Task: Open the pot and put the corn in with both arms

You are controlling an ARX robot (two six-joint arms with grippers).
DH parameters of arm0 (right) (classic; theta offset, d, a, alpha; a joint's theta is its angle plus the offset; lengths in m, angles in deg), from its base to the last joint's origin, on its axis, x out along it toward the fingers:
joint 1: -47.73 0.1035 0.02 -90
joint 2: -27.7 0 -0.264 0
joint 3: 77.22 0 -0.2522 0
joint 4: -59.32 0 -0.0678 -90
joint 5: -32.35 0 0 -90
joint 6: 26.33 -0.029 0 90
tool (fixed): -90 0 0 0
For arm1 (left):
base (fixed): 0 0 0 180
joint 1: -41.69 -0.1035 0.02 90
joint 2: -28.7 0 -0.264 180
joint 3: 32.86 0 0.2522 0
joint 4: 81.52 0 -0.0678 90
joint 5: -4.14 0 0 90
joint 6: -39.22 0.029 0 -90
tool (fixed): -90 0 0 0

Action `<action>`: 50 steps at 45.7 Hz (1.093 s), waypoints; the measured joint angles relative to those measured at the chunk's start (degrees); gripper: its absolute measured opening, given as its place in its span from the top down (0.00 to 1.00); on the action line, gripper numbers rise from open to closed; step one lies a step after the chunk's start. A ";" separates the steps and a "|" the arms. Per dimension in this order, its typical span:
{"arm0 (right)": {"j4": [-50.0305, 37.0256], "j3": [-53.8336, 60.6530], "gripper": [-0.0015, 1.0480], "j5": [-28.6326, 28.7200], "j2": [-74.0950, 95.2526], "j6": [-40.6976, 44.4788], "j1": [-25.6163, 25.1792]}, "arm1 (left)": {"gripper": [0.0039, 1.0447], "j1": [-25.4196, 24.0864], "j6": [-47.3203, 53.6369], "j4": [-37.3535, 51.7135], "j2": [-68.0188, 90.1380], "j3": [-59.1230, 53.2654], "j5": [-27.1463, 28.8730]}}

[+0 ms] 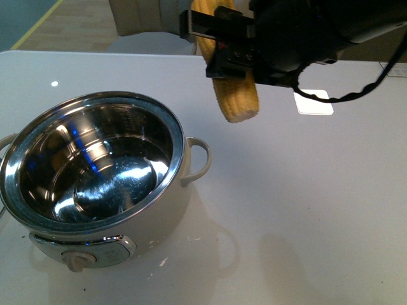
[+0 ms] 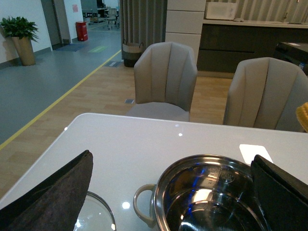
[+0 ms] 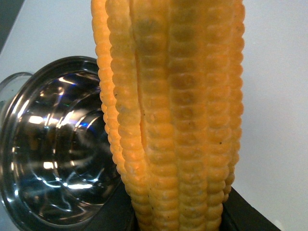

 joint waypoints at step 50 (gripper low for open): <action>-0.09 -14.82 0.75 4.37 18.08 -23.21 6.86 | 0.06 0.00 0.00 0.00 0.00 0.00 0.00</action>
